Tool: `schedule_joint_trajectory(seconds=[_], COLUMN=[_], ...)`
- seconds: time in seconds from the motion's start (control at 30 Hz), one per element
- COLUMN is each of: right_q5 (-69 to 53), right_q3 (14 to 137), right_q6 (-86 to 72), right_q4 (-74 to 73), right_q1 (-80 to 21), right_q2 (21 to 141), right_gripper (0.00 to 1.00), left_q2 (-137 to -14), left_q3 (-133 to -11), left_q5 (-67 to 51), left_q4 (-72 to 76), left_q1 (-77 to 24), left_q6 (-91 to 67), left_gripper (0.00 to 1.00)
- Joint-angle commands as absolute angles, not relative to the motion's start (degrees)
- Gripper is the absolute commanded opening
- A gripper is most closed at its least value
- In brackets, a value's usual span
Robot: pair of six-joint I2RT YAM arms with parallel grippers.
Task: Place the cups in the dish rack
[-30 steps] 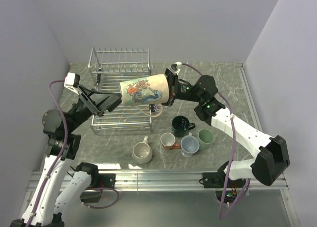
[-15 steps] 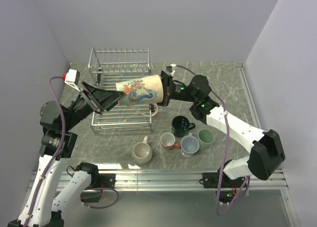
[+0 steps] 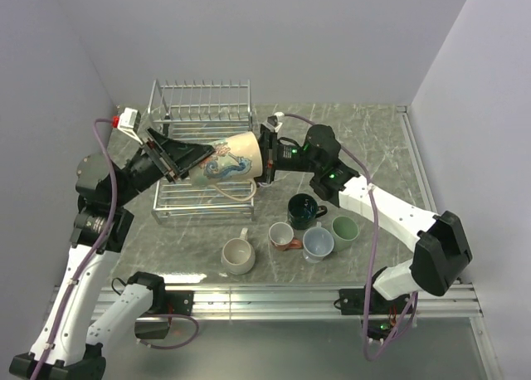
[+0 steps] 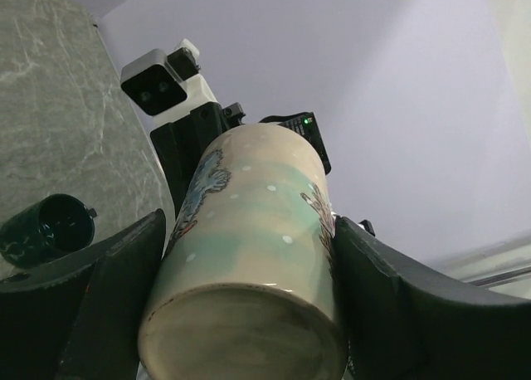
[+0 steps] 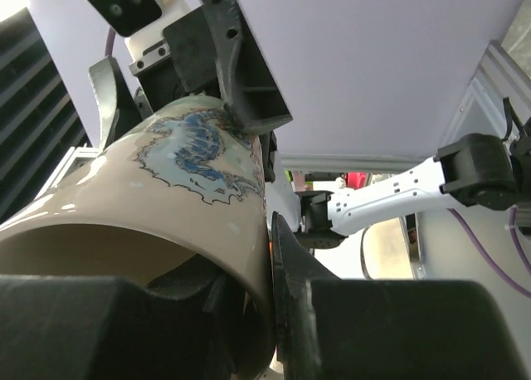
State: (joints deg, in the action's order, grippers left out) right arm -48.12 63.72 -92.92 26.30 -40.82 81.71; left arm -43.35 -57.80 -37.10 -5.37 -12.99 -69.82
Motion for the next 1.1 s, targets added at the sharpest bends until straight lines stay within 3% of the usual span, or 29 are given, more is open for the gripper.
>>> schedule_joint_trajectory(seconds=[0.0, 0.1, 0.13, 0.23, 0.6, 0.7, 0.8, 0.83, 0.93, 1.0, 1.07], right_q5=[-45.2, -44.6, -44.2, -44.0, -44.6, -45.3, -46.0, -46.0, -46.7, -47.2, -47.5], right_q3=[68.1, 67.1, 66.4, 65.4, 66.2, 66.2, 66.3, 66.2, 65.8, 65.9, 65.8], right_q6=[-94.1, -95.9, -96.2, -97.7, -100.5, -100.7, -100.3, -100.3, -100.1, -99.1, -96.9], right_q4=[33.6, 36.5, 37.3, 39.7, 44.1, 45.0, 44.5, 44.6, 44.2, 43.0, 39.1], right_q1=[-41.6, -41.6, -41.3, -40.6, -39.7, -39.9, -39.8, -39.9, -39.7, -39.7, -39.4], right_q2=[81.4, 81.9, 82.2, 82.5, 85.1, 85.9, 86.0, 86.0, 86.0, 86.2, 85.7], right_gripper=[0.0, 0.0, 0.0, 0.0, 0.0, 0.0, 0.0, 0.0, 0.0, 0.17, 0.53], left_q2=[-43.7, -43.0, -42.8, -42.2, -40.3, -40.6, -40.8, -41.1, -42.2, -42.8, -43.9], left_q3=[-59.8, -59.8, -59.8, -60.0, -59.6, -59.9, -59.4, -59.2, -59.4, -60.9, -62.5], left_q5=[-37.4, -37.3, -37.4, -37.9, -37.4, -36.9, -36.7, -36.9, -37.2, -37.0, -36.0], left_q4=[-5.0, -5.9, -6.0, -7.2, -8.2, -9.1, -7.0, -6.4, -6.1, -7.7, -11.4], left_q1=[-14.1, -14.2, -14.2, -14.2, -14.2, -14.2, -14.2, -14.2, -14.2, -14.2, -14.2], left_q6=[-67.9, -67.3, -67.2, -67.1, -67.9, -67.0, -67.7, -68.0, -68.1, -66.4, -63.8], left_gripper=[0.62, 0.8, 0.9, 0.99, 0.94, 0.84, 0.48, 0.29, 0.05, 0.0, 0.0])
